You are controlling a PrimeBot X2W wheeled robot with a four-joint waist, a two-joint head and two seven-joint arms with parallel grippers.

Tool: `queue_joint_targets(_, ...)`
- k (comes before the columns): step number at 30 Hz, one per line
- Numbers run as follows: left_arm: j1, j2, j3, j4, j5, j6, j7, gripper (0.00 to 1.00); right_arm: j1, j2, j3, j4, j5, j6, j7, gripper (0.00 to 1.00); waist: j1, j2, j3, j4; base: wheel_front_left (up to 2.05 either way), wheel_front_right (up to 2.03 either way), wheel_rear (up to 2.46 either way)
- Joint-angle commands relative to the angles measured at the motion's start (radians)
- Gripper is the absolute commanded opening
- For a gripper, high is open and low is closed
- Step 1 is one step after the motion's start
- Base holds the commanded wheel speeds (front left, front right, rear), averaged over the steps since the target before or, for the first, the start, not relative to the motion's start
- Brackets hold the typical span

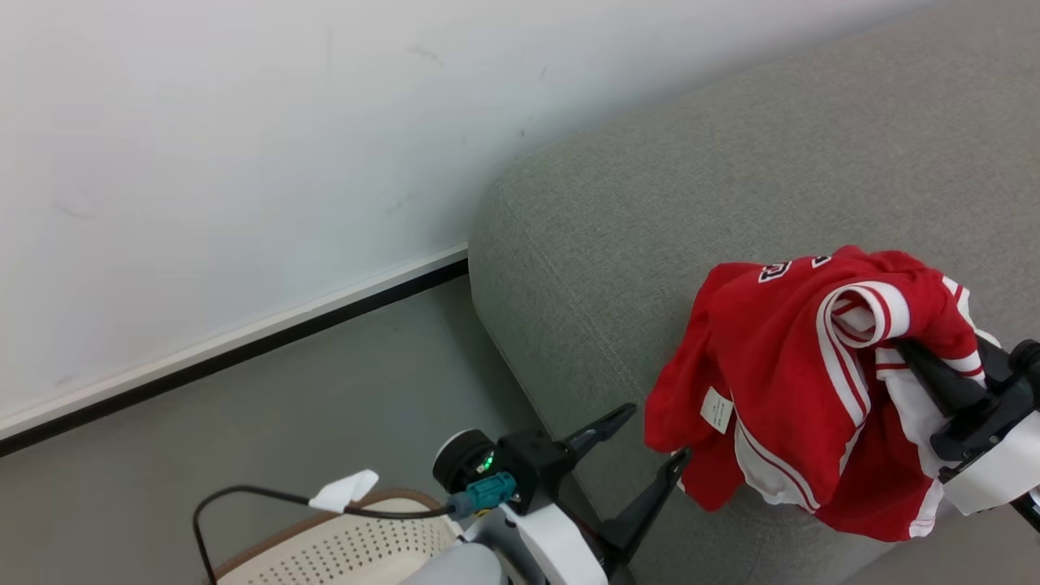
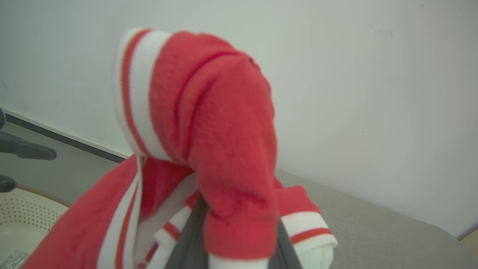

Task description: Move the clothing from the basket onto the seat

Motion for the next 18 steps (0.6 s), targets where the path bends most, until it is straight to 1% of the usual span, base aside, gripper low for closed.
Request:
queue_joint_targets(1,-0.021,0.006,0.001,-0.001,-0.007,-0.001,0.004,1.0,0.009,0.002,-0.02,-0.001,-0.004,0.0,-0.004,0.0,0.0001,-0.0001,0.025,0.013,0.0,0.0,0.0)
queue_joint_targets(5,-0.053,0.013,0.004,-0.004,0.003,-0.001,0.02,1.0,-0.004,0.012,-0.052,0.003,-0.009,0.0,-0.005,0.0,0.0001,-0.0001,0.07,0.029,0.0,0.0,0.0)
queue_joint_targets(8,-0.098,0.017,0.009,-0.01,0.016,-0.001,0.039,1.0,-0.029,0.027,-0.098,0.006,-0.016,0.0,-0.005,0.0,0.0001,-0.0001,0.133,0.049,0.0,0.0,0.0)
queue_joint_targets(11,-0.159,0.015,0.013,-0.018,0.037,-0.002,0.062,1.0,-0.053,0.045,-0.15,0.003,-0.012,0.0,-0.005,0.0,0.0001,-0.0001,0.213,0.071,0.0,0.0,0.0)
queue_joint_targets(14,-0.228,0.001,0.015,-0.022,0.055,-0.004,0.084,1.0,-0.09,0.055,-0.208,0.008,-0.017,0.0,-0.005,0.0,0.0001,-0.0001,0.293,0.1,0.0,0.0,0.0)
queue_joint_targets(18,-0.323,-0.018,0.02,-0.017,0.078,-0.009,0.103,1.0,-0.162,0.049,-0.289,0.021,-0.009,0.0,-0.005,0.0,0.0001,-0.0001,0.402,0.133,0.0,0.0,0.0)
